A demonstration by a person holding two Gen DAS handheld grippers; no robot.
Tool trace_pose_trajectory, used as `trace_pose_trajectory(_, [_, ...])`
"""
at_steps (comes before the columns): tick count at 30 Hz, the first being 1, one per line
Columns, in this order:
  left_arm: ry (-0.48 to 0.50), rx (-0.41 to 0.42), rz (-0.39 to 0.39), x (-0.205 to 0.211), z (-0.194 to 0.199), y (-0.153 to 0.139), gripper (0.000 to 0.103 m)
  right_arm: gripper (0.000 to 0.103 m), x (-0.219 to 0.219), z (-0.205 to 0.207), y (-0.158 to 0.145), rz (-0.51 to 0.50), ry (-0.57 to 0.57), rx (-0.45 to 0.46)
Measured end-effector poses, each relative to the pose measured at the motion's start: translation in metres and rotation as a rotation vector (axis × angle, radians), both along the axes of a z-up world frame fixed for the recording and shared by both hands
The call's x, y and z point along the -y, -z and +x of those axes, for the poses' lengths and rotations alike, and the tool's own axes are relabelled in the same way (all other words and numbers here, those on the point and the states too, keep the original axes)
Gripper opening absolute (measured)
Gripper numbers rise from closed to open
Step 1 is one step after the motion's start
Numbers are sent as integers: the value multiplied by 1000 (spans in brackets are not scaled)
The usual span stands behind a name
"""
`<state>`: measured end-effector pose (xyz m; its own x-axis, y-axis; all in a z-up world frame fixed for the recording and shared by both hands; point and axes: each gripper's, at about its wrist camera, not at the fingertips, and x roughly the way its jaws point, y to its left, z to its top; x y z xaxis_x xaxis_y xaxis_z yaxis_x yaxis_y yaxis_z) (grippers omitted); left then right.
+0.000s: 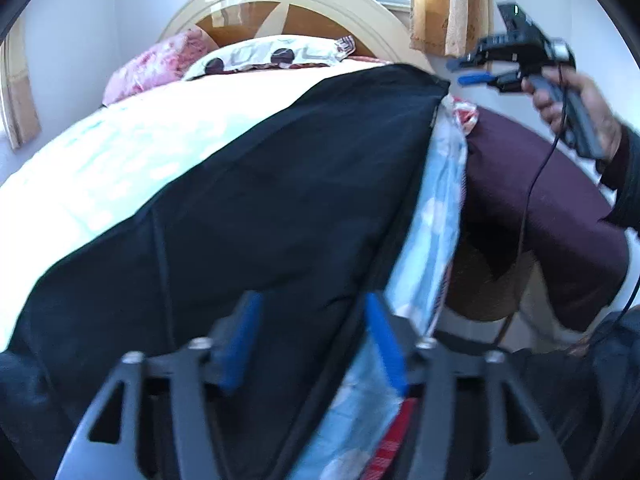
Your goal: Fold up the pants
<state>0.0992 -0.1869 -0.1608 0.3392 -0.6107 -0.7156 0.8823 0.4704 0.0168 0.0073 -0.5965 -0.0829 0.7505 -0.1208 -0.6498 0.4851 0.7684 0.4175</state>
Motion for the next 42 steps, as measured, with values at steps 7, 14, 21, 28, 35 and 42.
trace_pose_trajectory(7, [28,50,49,3,-8,7,54,38,-27,16,5,4,-102,25])
trace_pose_trajectory(14, [-25,39,21,-9,2,-6,54,40,-38,13,-3,-32,-128,73])
trace_pose_trajectory(21, [0,112,118,-4,-7,7,52,40,-44,14,0,-9,-156,105])
trace_pose_trajectory(28, [35,179,175,7,-18,15,35,40,-45,18,14,36,-159,101])
trace_pose_trajectory(35, [11,59,119,5,-3,9,8,40,-45,14,14,45,-157,124])
trace_pose_trajectory(42, [36,-97,39,-7,1,-4,6,40,-49,11,11,42,-162,147])
